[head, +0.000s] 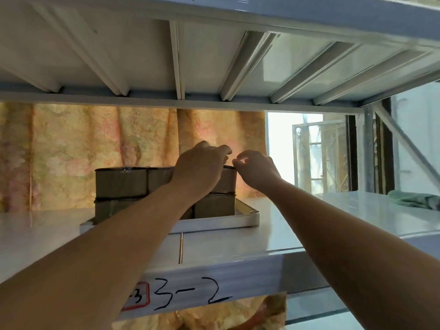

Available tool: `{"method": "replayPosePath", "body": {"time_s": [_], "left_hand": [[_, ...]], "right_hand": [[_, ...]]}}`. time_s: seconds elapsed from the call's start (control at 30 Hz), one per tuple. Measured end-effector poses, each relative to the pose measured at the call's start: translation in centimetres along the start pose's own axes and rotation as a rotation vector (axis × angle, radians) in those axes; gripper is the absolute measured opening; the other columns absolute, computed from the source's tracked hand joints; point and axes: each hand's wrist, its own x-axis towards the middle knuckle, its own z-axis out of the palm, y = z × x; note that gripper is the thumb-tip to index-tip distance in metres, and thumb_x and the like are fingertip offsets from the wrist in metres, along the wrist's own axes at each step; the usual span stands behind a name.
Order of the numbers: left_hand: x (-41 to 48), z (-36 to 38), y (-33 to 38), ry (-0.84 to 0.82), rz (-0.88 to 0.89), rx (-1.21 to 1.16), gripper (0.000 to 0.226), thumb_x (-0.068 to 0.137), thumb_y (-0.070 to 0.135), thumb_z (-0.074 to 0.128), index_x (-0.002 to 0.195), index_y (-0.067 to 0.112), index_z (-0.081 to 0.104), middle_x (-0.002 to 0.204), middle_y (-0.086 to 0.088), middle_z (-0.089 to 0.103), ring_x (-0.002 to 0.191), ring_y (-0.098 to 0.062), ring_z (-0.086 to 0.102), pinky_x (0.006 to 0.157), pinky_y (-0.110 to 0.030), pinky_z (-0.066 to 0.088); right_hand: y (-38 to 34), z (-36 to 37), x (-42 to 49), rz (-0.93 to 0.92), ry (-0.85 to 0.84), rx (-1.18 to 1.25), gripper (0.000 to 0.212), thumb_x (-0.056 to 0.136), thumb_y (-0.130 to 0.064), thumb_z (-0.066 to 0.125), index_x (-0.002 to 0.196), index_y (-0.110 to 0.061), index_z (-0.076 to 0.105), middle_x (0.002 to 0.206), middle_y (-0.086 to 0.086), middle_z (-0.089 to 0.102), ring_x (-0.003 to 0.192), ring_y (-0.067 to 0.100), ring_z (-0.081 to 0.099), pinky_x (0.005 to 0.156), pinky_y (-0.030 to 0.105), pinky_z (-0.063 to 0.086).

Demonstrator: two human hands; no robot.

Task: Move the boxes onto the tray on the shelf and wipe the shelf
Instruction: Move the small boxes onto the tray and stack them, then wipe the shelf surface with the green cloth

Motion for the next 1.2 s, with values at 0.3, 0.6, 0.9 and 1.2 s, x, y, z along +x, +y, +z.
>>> {"method": "replayPosePath", "body": {"time_s": [0.3, 0.6, 0.9, 1.2], "left_hand": [[3.0, 1.7, 6.5, -0.025, -0.078, -0.177, 0.028, 0.097, 0.029, 0.042, 0.095, 0.017, 0.067, 0.083, -0.001, 0.061, 0.081, -0.02, 0.057, 0.062, -0.029, 0.036], [4.4, 5.7, 14.9, -0.17, -0.06, -0.383, 0.025, 0.092, 0.011, 0.049, 0.111, 0.018, 0.065, 0.116, -0.001, 0.066, 0.103, -0.019, 0.06, 0.085, -0.025, 0.044], [9.4, 11.8, 21.6, -0.269, -0.265, -0.497, 0.028, 0.093, 0.008, 0.043, 0.114, 0.017, 0.06, 0.111, -0.007, 0.067, 0.082, -0.017, 0.062, 0.058, -0.018, 0.044], [8.9, 15.1, 22.3, -0.334, -0.148, -0.322, 0.021, 0.091, 0.016, 0.05, 0.107, 0.02, 0.063, 0.109, -0.001, 0.065, 0.082, -0.013, 0.055, 0.076, -0.022, 0.041]], "right_hand": [[5.2, -5.7, -2.2, 0.08, 0.018, -0.141, 0.036, 0.092, -0.017, 0.041, 0.123, -0.023, 0.06, 0.133, -0.002, 0.057, 0.118, 0.019, 0.054, 0.085, 0.023, 0.036], [15.7, -12.9, -3.3, 0.203, -0.124, -0.271, 0.041, 0.088, -0.008, 0.045, 0.126, -0.019, 0.057, 0.138, 0.003, 0.053, 0.123, 0.024, 0.051, 0.097, 0.03, 0.043], [27.9, -18.3, -0.3, 0.356, -0.269, -0.647, 0.05, 0.088, -0.007, 0.037, 0.137, -0.014, 0.044, 0.142, 0.013, 0.045, 0.136, 0.035, 0.03, 0.108, 0.05, 0.03], [32.8, -20.2, 0.6, 0.612, -0.211, -0.666, 0.041, 0.091, -0.021, 0.05, 0.131, -0.015, 0.05, 0.11, 0.005, 0.063, 0.1, 0.024, 0.058, 0.085, 0.035, 0.046]]}}
